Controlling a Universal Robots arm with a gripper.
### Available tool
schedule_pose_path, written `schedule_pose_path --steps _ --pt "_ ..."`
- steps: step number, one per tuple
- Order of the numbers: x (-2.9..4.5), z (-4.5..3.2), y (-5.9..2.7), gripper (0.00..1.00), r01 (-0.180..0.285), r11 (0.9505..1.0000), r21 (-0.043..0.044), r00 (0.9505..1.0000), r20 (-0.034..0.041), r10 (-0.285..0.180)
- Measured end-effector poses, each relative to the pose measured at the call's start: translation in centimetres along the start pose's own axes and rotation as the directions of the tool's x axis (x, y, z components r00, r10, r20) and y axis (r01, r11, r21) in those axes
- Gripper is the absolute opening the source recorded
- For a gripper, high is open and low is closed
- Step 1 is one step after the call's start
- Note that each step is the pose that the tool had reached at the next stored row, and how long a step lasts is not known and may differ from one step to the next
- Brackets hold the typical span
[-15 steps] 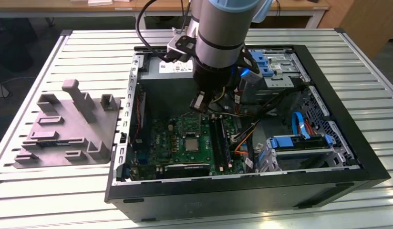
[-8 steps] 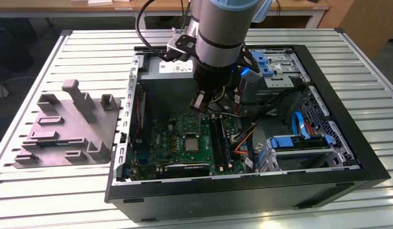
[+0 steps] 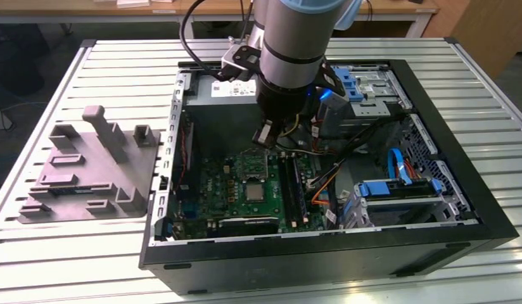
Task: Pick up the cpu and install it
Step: 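Close the cpu cover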
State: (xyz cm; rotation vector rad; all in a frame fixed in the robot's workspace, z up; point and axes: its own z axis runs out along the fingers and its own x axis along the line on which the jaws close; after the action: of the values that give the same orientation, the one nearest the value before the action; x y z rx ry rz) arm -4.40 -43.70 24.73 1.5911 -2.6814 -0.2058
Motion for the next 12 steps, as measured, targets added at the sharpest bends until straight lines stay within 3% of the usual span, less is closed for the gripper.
schedule_pose_path --steps 8,12 --pt "0.09 0.0 0.07 0.11 0.014 0.9999 0.0107 0.9996 -0.0233 -0.013" --pt "0.21 -0.01 0.04 0.11 0.017 0.9998 0.0113 0.9995 -0.0251 -0.017"
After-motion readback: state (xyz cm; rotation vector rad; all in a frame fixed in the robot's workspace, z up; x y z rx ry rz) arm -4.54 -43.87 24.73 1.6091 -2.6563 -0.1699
